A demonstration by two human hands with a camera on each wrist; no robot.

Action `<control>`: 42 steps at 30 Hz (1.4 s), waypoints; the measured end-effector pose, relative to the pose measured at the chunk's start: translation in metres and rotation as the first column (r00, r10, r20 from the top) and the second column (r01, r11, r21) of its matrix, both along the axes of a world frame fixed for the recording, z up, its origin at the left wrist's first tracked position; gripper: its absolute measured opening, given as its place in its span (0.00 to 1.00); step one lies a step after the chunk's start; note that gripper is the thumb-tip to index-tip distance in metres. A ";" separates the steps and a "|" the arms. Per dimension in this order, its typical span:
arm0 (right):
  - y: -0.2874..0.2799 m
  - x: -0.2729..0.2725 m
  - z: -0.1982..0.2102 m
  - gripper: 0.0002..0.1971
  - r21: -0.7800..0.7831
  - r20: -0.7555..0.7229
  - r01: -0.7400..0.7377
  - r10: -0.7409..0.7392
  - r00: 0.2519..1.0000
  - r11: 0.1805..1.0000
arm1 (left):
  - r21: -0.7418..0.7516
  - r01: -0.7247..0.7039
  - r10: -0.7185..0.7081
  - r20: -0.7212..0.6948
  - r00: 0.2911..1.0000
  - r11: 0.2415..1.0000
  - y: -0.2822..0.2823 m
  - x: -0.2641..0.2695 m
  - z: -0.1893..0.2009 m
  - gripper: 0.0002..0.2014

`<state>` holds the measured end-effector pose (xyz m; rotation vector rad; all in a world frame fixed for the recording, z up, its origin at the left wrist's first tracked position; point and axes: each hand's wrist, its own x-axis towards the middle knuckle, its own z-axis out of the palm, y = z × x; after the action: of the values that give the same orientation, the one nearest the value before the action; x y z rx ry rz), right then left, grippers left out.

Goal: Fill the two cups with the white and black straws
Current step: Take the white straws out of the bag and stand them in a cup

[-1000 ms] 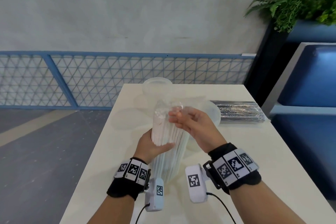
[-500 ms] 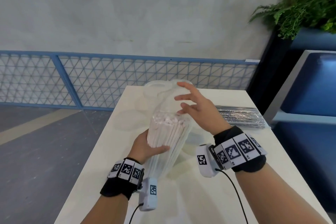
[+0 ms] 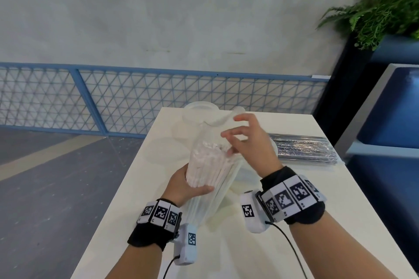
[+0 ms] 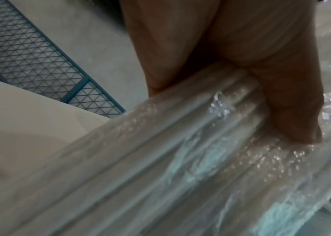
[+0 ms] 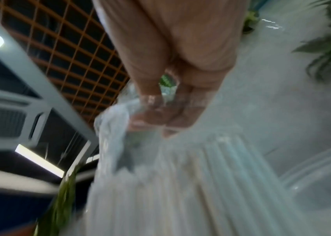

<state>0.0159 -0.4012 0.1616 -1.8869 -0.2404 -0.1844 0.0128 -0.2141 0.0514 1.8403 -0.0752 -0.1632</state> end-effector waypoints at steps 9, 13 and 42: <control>-0.004 0.008 0.014 0.09 0.099 0.098 -0.066 0.057 0.994 0.993 | 0.005 -0.010 0.010 0.013 1.000 1.000 0.000 0.005 0.001 0.25; -0.001 0.011 0.002 0.11 -0.546 0.124 -0.074 0.169 0.978 0.835 | 0.013 -0.002 0.002 0.015 1.000 1.000 0.001 0.009 0.002 0.26; 0.031 0.028 -0.031 0.26 -0.876 -0.085 -0.214 0.298 0.951 0.433 | 0.022 0.157 -0.156 -0.055 0.986 0.987 -0.001 0.017 0.001 0.23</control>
<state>0.0443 -0.3697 0.1301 -2.8572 -0.8151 0.1193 0.0298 -0.2151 0.0521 1.8547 -0.1820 -0.3241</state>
